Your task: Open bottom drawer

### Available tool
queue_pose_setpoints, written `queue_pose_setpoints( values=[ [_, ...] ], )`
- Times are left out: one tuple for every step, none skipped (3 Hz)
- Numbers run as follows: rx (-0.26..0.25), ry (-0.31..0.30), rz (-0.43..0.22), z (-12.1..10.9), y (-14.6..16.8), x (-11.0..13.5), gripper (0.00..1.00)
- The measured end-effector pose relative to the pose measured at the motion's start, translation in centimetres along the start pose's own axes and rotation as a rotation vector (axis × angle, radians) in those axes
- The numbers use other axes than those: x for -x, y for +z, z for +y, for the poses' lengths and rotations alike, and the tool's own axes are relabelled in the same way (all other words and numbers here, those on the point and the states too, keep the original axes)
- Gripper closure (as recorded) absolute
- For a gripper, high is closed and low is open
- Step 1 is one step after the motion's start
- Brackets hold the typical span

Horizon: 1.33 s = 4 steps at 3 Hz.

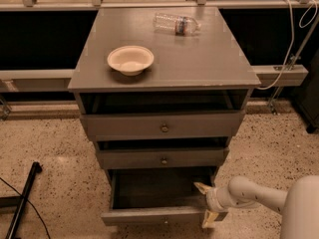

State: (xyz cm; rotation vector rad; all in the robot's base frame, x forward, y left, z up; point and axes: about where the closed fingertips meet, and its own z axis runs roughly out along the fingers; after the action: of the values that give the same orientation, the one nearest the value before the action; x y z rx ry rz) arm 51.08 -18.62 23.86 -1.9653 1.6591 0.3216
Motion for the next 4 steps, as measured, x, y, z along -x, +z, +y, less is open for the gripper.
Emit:
queue_pose_setpoints(
  values=[
    [0.041, 0.033, 0.007, -2.0, 0.3, 0.5, 0.18],
    [0.046, 0.071, 0.020, -5.0, 1.2, 0.4, 0.41],
    [0.041, 0.127, 0.030, -6.6, 2.3, -1.2, 0.62],
    [0.045, 0.191, -0.022, -6.6, 3.7, -3.4, 0.71]
  ],
)
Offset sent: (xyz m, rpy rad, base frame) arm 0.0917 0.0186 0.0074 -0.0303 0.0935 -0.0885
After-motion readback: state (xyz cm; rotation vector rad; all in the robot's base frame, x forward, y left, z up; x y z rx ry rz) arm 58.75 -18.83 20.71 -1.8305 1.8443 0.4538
